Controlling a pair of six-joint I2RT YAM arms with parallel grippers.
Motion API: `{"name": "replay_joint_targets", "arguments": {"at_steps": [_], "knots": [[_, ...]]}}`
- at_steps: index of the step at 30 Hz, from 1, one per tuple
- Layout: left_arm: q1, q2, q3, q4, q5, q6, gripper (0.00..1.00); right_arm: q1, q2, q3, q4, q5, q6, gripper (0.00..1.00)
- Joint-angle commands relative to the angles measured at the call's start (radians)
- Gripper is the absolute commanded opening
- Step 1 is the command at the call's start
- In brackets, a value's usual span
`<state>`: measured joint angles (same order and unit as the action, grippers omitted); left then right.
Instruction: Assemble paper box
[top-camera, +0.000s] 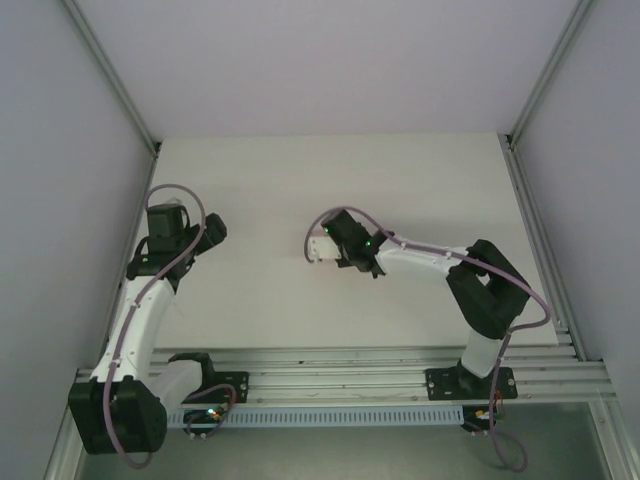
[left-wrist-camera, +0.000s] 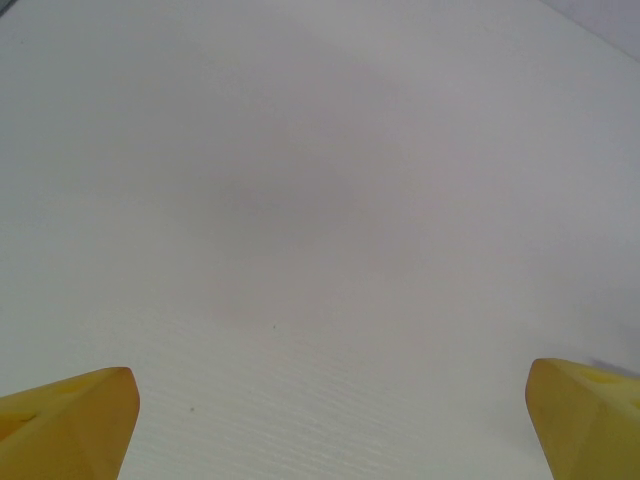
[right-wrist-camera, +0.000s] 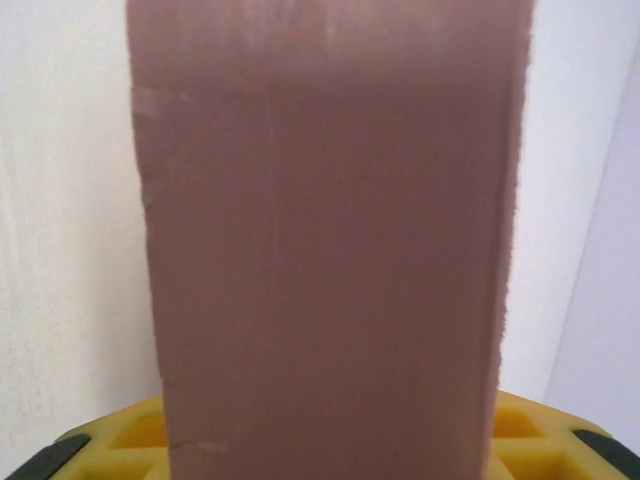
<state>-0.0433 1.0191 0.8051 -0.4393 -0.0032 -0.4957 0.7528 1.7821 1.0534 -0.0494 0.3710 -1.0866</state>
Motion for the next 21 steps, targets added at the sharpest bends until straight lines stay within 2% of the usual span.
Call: {"name": "replay_joint_targets", "arguments": {"at_steps": [1,4,8,13,18,19,20,21], "knots": [[0.008,0.013,-0.008,0.010,0.012,0.009,1.00,0.005,0.041,-0.035,0.275,0.034,-0.225,0.41],[0.009,0.025,0.001,0.011,0.016,0.013,1.00,0.007,0.043,-0.060,0.317,0.022,-0.195,0.41],[0.009,0.033,0.019,0.001,0.007,0.020,1.00,0.013,0.046,-0.052,0.261,0.023,-0.138,0.42],[0.009,0.035,0.031,-0.013,-0.001,0.017,1.00,0.014,0.061,-0.049,0.213,0.028,-0.064,0.53],[0.008,0.037,0.033,-0.018,-0.029,0.035,1.00,0.023,0.032,-0.049,0.092,-0.029,0.039,0.72],[0.009,0.040,0.036,-0.017,-0.026,0.040,1.00,0.026,0.005,-0.044,0.042,-0.057,0.075,0.80],[0.008,0.042,0.038,-0.015,-0.020,0.042,1.00,0.028,-0.025,-0.032,-0.027,-0.096,0.111,0.94],[0.008,0.046,0.042,-0.015,-0.018,0.044,1.00,0.030,-0.056,-0.014,-0.101,-0.143,0.152,1.00]]}}
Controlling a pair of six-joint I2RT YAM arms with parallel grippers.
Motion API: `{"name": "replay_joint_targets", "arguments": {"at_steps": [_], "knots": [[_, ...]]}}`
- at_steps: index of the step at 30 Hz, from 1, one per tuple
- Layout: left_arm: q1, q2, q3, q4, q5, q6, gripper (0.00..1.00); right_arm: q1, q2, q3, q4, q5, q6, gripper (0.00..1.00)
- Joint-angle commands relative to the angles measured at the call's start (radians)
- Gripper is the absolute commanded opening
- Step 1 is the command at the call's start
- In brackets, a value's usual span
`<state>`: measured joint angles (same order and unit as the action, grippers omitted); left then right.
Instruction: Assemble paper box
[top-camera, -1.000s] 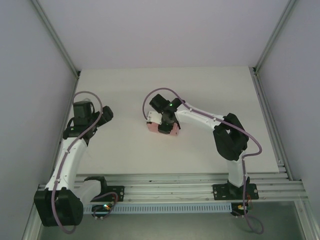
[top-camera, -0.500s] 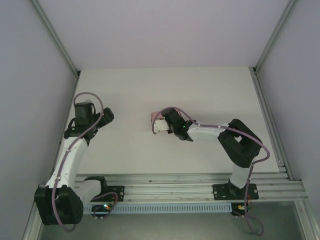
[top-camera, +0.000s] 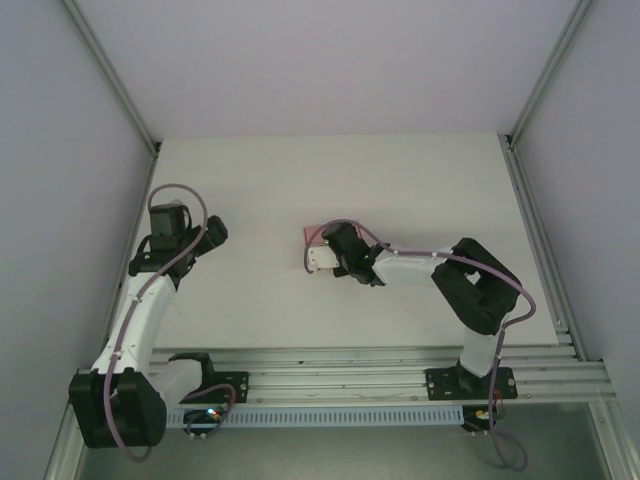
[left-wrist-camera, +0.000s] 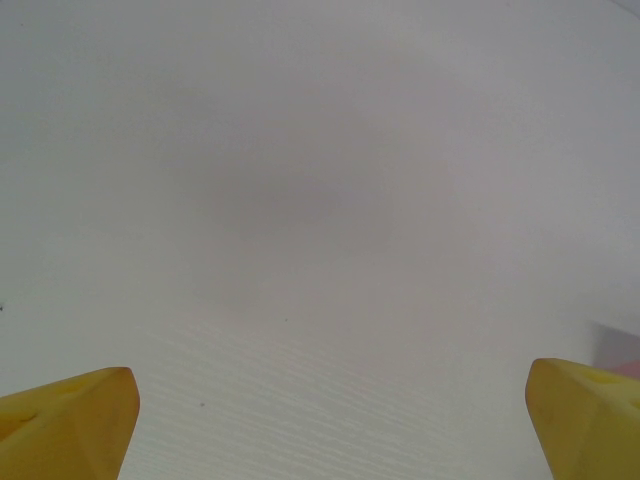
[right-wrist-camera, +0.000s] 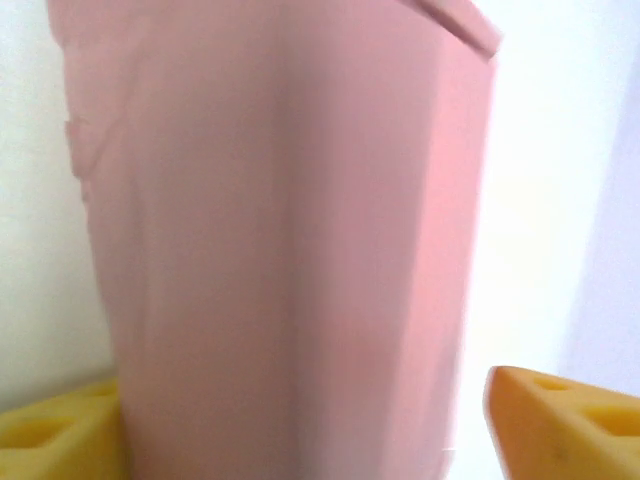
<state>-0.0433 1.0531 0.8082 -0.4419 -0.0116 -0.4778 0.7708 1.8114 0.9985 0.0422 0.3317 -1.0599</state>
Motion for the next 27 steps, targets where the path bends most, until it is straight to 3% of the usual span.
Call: {"name": "replay_joint_targets", "arguments": {"at_steps": [1,6,10,15,19,21,25,27], "knots": [[0.009,0.015,0.042,-0.011,-0.007,0.028,1.00,0.013,-0.121,0.058,-0.269,-0.160,0.167,1.00],[0.007,0.033,0.048,0.001,-0.029,0.039,1.00,0.022,-0.312,0.077,-0.453,-0.360,0.309,1.00],[0.006,0.029,0.047,0.040,-0.037,0.079,1.00,0.022,-0.514,0.032,-0.456,-0.487,0.411,1.00],[-0.024,0.011,-0.021,0.188,-0.112,0.145,1.00,-0.049,-0.741,-0.067,-0.290,-0.299,0.711,1.00],[-0.035,0.015,-0.203,0.531,-0.177,0.236,1.00,-0.234,-0.849,-0.158,-0.234,-0.173,0.906,1.00],[-0.037,0.034,-0.242,0.626,-0.221,0.286,1.00,-0.338,-0.863,-0.209,-0.211,-0.100,0.983,1.00],[-0.041,0.156,-0.278,0.753,-0.287,0.405,1.00,-0.508,-0.857,-0.383,-0.011,-0.103,1.001,0.99],[-0.046,0.237,-0.345,0.936,-0.292,0.470,1.00,-0.565,-0.828,-0.472,0.129,-0.090,1.014,1.00]]}}
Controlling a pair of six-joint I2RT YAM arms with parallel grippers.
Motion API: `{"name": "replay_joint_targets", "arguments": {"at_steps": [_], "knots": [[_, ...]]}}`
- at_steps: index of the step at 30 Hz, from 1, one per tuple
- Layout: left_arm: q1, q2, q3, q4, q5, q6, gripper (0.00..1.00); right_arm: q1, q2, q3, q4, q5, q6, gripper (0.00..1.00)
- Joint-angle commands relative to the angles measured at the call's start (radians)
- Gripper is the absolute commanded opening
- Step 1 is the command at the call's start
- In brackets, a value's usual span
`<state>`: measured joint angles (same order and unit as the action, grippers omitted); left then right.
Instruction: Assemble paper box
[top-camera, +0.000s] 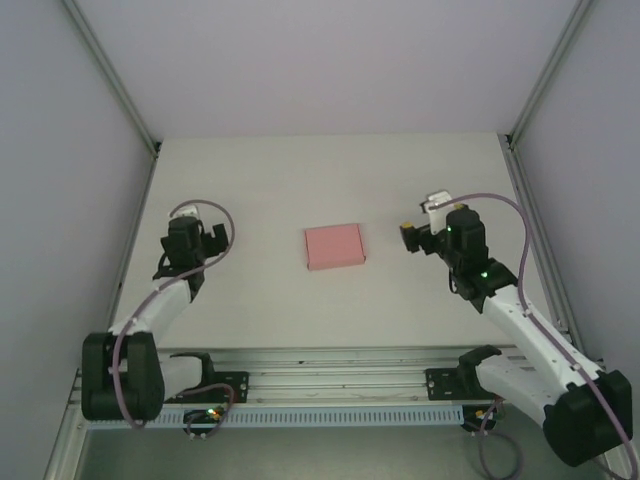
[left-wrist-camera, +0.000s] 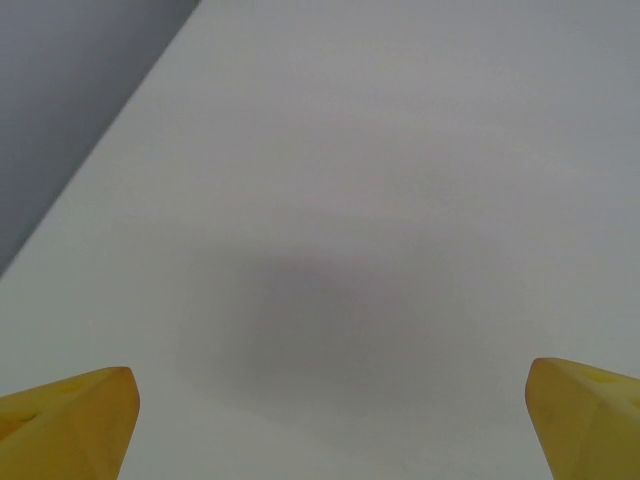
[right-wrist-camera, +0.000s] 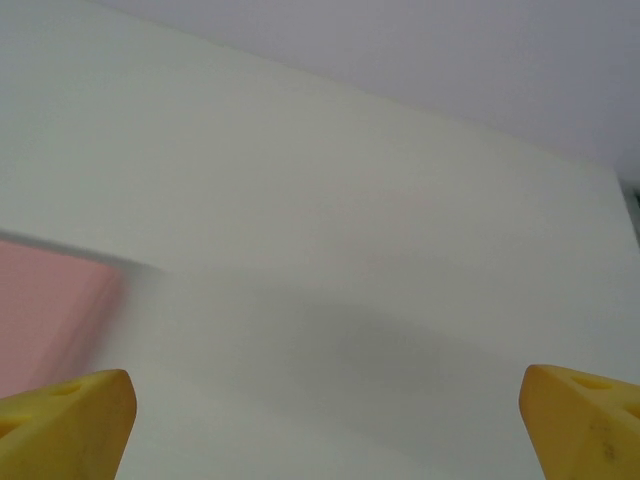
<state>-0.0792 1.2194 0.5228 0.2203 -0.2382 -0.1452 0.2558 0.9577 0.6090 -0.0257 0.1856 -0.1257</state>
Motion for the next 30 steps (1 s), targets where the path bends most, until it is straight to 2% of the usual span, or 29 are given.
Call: {"name": "replay_joint_targets", "arguments": {"at_steps": [1,2,3,6,8,10,11,12,14,15,16,18,21,30], "knots": [[-0.013,0.116,-0.098,0.385,-0.070,0.158,1.00,-0.074,0.047,-0.123,0.269,0.056,0.083,1.00],[-0.012,0.159,-0.125,0.496,-0.068,0.183,1.00,-0.093,0.072,-0.163,0.359,0.048,0.086,1.00],[-0.026,0.167,-0.116,0.489,-0.082,0.189,1.00,-0.116,0.109,-0.210,0.462,0.030,0.074,1.00],[-0.026,0.221,-0.142,0.618,0.006,0.235,1.00,-0.136,0.216,-0.285,0.683,0.024,0.061,1.00],[-0.004,0.314,-0.191,0.813,0.036,0.232,1.00,-0.146,0.279,-0.307,0.797,-0.008,0.078,1.00],[0.063,0.367,-0.236,0.931,0.084,0.156,1.00,-0.164,0.356,-0.316,0.914,-0.050,0.102,1.00],[0.088,0.367,-0.248,0.959,0.113,0.136,1.00,-0.173,0.401,-0.316,0.962,-0.071,0.105,1.00],[0.107,0.337,-0.249,0.903,0.137,0.102,1.00,-0.179,0.462,-0.310,1.009,-0.092,0.097,0.99],[0.108,0.359,-0.234,0.918,0.131,0.116,1.00,-0.208,0.622,-0.282,1.136,-0.183,0.094,1.00],[0.104,0.353,-0.216,0.876,0.123,0.118,1.00,-0.221,0.598,-0.243,1.014,-0.182,0.114,1.00],[0.101,0.341,-0.195,0.814,0.119,0.110,1.00,-0.254,0.553,-0.185,0.828,-0.231,0.139,1.00],[0.083,0.351,-0.162,0.775,0.089,0.133,1.00,-0.277,0.590,-0.215,0.948,-0.257,0.159,1.00],[0.076,0.350,-0.157,0.759,0.079,0.142,1.00,-0.276,0.587,-0.215,0.943,-0.211,0.169,1.00],[0.071,0.350,-0.155,0.758,0.076,0.144,1.00,-0.272,0.587,-0.206,0.927,-0.233,0.158,0.99]]}}
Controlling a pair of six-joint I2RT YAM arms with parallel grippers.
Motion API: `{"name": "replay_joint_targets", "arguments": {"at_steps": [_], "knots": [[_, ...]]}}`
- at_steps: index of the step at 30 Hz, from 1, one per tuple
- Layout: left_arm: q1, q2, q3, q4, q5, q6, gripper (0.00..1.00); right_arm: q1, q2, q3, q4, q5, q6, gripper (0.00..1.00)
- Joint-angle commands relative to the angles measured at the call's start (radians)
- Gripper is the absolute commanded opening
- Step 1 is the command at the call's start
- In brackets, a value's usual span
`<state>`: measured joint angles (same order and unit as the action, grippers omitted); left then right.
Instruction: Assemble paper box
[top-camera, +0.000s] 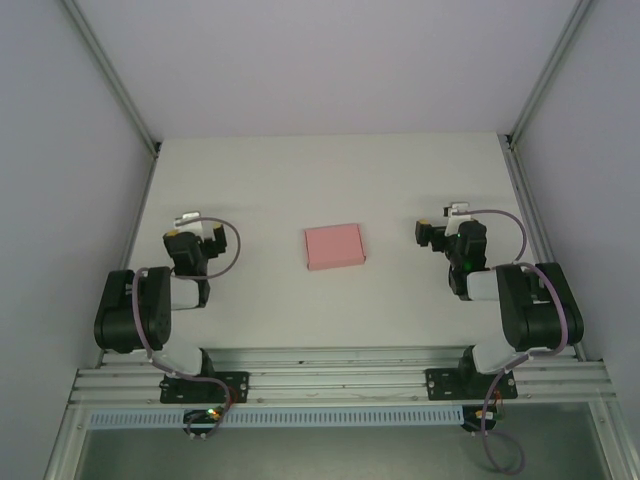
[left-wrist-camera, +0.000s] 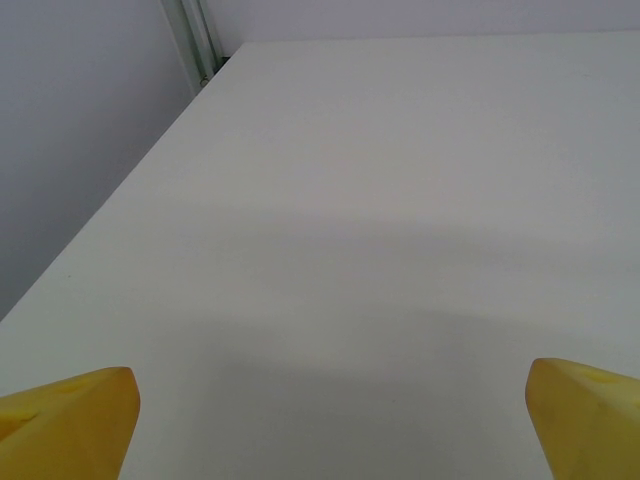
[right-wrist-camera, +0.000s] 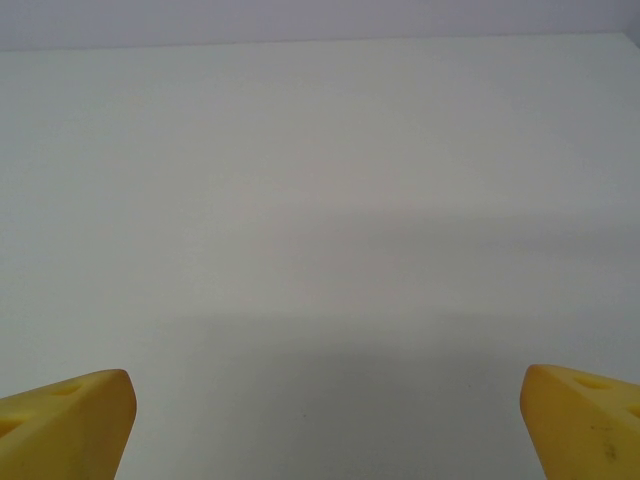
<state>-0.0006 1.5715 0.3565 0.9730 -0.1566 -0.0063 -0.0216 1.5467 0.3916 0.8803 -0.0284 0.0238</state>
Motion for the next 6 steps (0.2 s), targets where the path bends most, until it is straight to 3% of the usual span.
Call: {"name": "replay_joint_targets", "arguments": {"at_steps": [1,6], "knots": [[-0.007,-0.002,0.012,0.004,-0.006,0.006,1.00,0.005,-0.001,0.011,0.020,-0.020,0.008,1.00],[-0.008,-0.002,0.011,0.006,-0.005,0.006,1.00,0.005,-0.002,0.011,0.019,-0.020,0.009,1.00]]}}
